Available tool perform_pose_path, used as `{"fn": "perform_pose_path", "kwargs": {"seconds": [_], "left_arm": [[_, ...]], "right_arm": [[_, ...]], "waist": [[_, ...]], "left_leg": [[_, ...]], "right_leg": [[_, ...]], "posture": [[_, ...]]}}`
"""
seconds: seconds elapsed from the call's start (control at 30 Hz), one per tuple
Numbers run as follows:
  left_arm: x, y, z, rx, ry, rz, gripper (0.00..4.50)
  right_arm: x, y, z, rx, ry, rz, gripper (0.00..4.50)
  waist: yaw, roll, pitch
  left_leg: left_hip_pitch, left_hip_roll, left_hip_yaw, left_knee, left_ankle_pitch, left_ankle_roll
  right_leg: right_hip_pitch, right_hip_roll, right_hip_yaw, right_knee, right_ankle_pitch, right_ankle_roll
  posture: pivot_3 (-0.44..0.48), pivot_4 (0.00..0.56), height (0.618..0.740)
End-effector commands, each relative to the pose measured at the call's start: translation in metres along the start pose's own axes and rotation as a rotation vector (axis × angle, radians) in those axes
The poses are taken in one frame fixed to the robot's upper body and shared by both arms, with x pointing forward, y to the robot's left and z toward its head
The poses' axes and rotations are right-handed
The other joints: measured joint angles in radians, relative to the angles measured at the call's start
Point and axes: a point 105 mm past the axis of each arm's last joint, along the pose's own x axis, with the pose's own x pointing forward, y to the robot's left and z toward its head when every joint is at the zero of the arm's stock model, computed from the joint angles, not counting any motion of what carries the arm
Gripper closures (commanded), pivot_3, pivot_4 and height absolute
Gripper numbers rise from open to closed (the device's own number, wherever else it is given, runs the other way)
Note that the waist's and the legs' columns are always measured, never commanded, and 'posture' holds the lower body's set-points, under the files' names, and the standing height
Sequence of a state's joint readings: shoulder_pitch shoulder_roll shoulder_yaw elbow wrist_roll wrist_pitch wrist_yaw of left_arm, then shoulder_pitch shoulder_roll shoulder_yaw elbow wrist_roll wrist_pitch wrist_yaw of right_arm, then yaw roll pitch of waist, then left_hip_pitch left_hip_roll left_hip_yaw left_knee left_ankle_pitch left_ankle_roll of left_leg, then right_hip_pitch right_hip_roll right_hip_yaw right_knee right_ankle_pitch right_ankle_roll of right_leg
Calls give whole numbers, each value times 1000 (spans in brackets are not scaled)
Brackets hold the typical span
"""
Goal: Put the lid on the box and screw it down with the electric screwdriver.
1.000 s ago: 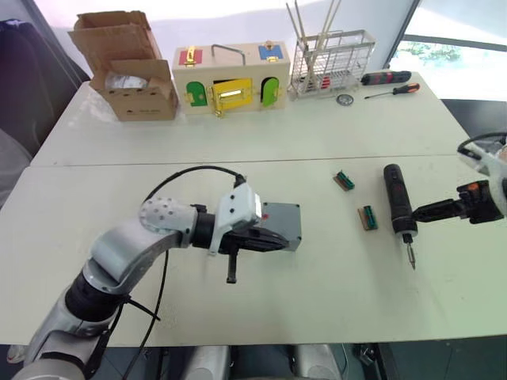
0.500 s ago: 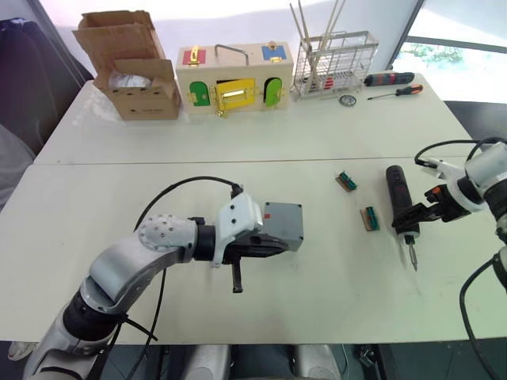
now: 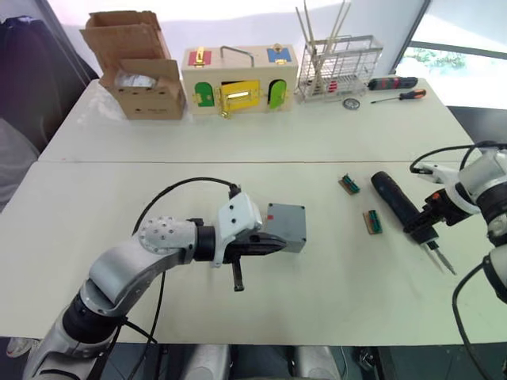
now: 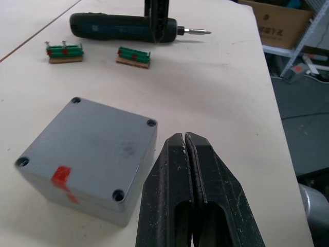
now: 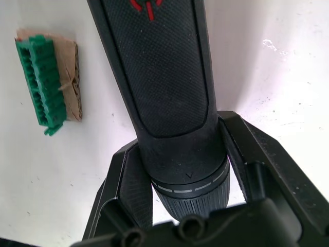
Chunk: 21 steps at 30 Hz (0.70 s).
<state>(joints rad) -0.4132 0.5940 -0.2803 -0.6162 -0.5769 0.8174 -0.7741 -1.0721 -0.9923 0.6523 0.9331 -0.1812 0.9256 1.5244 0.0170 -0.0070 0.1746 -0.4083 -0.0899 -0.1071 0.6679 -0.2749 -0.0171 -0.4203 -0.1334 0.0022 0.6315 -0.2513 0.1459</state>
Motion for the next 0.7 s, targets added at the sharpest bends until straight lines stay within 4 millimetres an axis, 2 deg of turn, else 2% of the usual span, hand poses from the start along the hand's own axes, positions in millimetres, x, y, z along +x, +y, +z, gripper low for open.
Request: {"fn": "perform_pose_path", "kwargs": {"seconds": [0.03,0.17,0.27,0.33,0.47,0.5,0.53,0.6,0.7], "left_arm": [[1,3,7,47,-17,-7,4500],[2,10,6,52,-18,-11,4500],[1,17,5,63,-9,-10,4500],[-1,21,4,71,1,-11,4500],[-6,31,1,82,16,-4,4500],[-7,37,1,86,19,10,4500],[-7,43,2,84,11,26,4500],[-7,51,5,76,-1,41,4500],[-8,55,4,74,8,30,4500]], "right_arm": [[7,-9,-12,55,11,-29,2730],[-11,-12,13,79,-169,-62,2730],[-47,-15,45,131,-425,-102,2730],[-70,-16,59,181,-572,-122,2730],[-111,-21,71,210,-822,-222,2730],[-128,-17,79,179,-951,-267,2730],[-144,-10,85,153,-1090,-287,2730],[-169,31,95,56,-1390,-194,2730],[-180,104,93,-96,-1705,61,2730]], "waist": [[1,-1,-1],[-8,-2,-1],[-15,2,1],[-19,8,1],[-27,9,1],[-27,9,1],[-27,9,2],[-28,9,1],[-37,10,1]], "left_leg": [[0,0,-1,0,0,0],[2,-1,-2,1,0,-1],[2,-1,-1,1,0,0],[-1,-1,3,-1,0,-1],[-1,0,5,-6,1,-1],[-2,0,4,-7,1,-1],[-2,0,5,-6,1,-1],[-2,0,5,-4,1,-1],[-1,1,8,-2,1,-1]], "right_leg": [[1,0,-1,-1,0,0],[4,0,-1,-1,0,0],[3,0,0,0,0,0],[-4,-1,4,1,0,0],[-9,1,4,2,0,0],[-9,1,4,1,0,0],[-9,1,4,1,0,0],[-8,0,5,2,0,0],[-10,1,8,7,0,0]], "posture": [[0,150,734],[0,150,734],[0,150,734],[0,150,734],[0,150,734],[0,150,734],[0,150,734],[0,150,734],[0,150,734]]}}
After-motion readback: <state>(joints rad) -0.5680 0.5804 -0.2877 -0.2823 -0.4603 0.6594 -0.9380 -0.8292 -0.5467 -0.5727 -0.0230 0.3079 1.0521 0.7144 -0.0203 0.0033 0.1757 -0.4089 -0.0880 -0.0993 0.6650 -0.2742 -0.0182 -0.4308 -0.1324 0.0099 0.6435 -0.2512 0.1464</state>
